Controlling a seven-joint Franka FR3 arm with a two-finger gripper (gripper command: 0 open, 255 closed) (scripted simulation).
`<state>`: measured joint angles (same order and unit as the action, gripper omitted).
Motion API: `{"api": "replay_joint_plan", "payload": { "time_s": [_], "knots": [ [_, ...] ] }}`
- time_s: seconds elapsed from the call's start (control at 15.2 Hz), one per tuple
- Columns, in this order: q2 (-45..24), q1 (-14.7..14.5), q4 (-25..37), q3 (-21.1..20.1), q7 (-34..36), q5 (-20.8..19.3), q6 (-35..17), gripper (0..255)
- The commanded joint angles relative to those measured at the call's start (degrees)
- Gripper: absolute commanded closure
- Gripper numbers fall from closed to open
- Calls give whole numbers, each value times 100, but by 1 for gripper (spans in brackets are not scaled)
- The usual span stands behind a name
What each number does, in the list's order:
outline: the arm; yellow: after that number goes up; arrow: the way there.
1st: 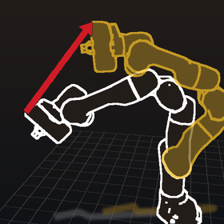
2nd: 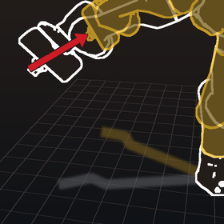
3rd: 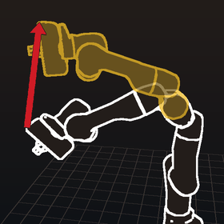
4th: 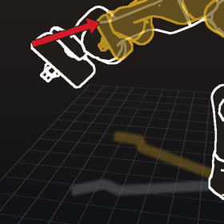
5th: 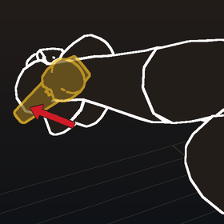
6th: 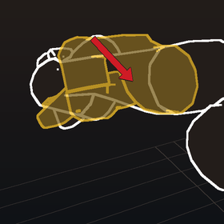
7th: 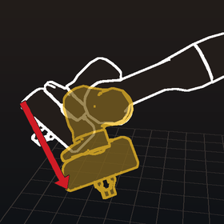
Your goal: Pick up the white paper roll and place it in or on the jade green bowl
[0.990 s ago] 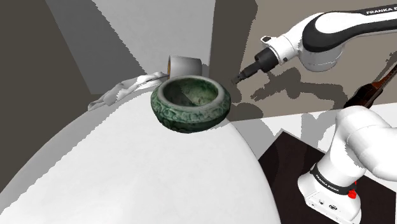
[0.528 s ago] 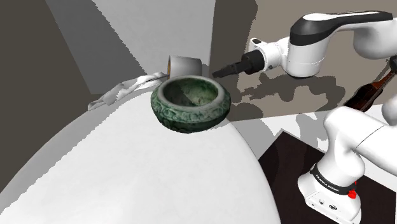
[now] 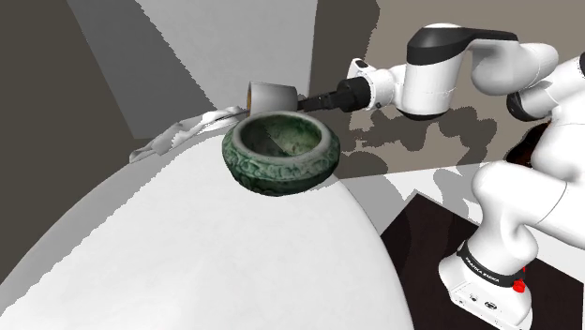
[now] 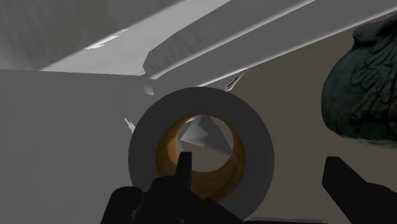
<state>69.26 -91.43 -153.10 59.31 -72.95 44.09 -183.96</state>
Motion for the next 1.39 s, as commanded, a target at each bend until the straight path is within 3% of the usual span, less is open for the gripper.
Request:
{"api": "replay_joint_plan", "payload": {
  "time_s": [0.0, 0.07, 0.59, 0.66, 1.32],
  "knots": [
    [10, -320, 119, 116, -58, -21, -195, 0],
    [19, -542, 201, 193, -92, -39, -330, 0],
    [19, -540, 200, 193, -88, -42, -328, 0],
    [19, -540, 200, 193, -88, -42, -328, 255],
    [-52, -500, 236, 123, -28, -14, -274, 255]
  ]
}}
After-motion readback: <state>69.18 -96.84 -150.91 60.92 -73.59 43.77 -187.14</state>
